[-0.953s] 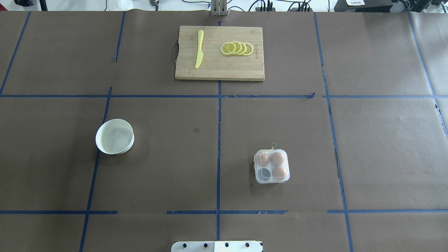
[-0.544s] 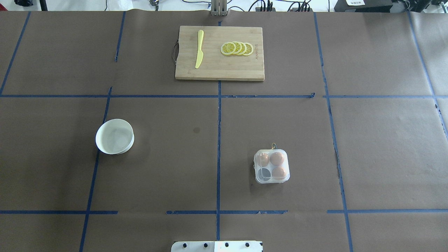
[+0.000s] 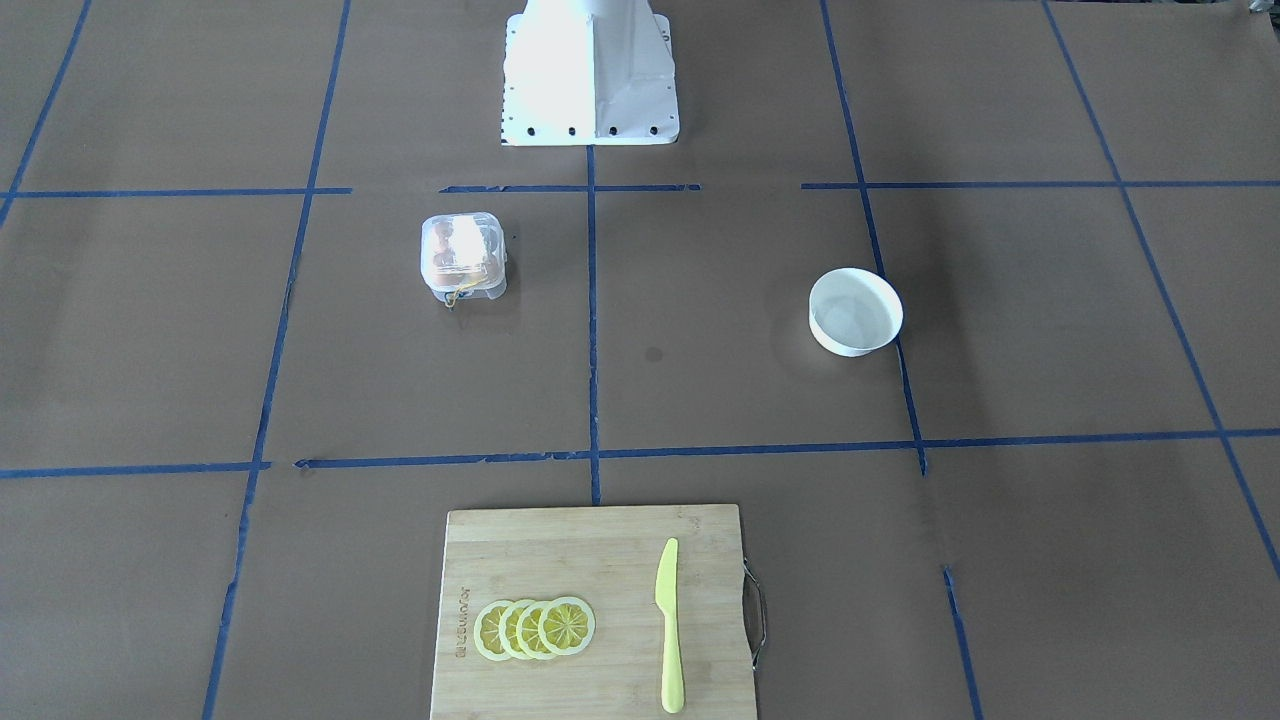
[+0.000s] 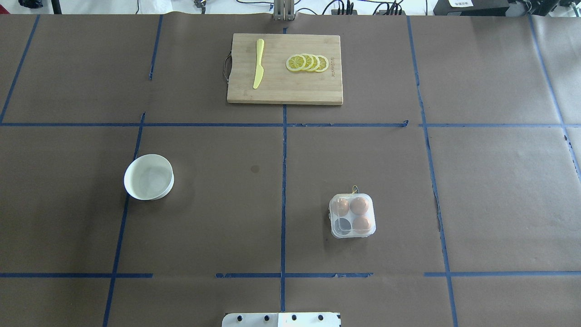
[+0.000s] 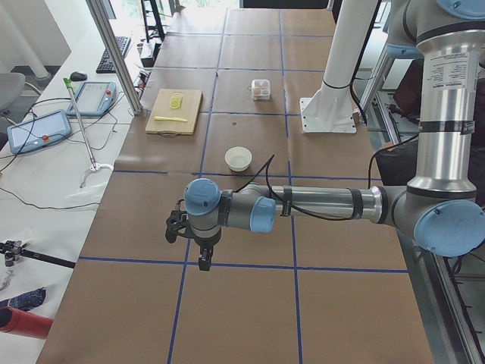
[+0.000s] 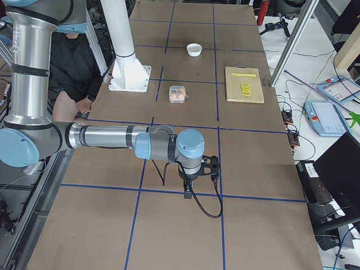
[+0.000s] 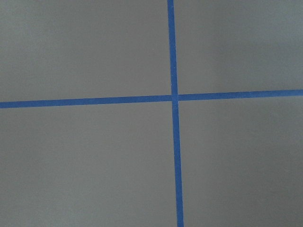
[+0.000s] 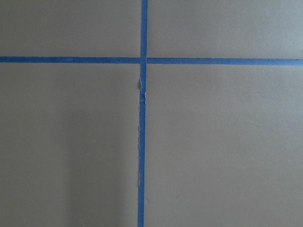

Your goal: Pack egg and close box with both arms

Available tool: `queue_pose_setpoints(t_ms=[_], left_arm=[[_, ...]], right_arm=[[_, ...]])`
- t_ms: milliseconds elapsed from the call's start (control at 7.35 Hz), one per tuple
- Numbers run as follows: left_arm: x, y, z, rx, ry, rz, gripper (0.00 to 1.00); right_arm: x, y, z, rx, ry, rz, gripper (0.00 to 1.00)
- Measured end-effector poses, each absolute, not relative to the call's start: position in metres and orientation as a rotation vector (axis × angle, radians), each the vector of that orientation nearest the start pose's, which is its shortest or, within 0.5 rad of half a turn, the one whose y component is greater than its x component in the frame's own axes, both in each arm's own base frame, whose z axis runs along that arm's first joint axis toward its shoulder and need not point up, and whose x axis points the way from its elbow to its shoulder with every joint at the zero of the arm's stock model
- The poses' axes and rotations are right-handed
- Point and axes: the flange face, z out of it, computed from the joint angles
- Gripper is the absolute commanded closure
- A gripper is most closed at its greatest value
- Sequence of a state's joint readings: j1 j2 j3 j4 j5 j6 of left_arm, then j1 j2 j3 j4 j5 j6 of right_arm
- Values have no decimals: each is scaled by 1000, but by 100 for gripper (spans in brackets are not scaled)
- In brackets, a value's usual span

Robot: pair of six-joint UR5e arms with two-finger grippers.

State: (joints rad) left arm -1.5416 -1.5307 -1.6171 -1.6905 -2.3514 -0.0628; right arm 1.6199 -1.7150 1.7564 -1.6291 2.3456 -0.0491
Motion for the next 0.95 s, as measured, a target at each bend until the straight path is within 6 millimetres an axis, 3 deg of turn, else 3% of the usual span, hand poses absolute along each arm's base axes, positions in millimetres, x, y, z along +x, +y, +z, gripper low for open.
queue_pose_setpoints(t_ms=[953], left_arm=[[-49,-485,642,86,787,21,0]], right_arm=[[83,-428,634,32,-801,4,0]])
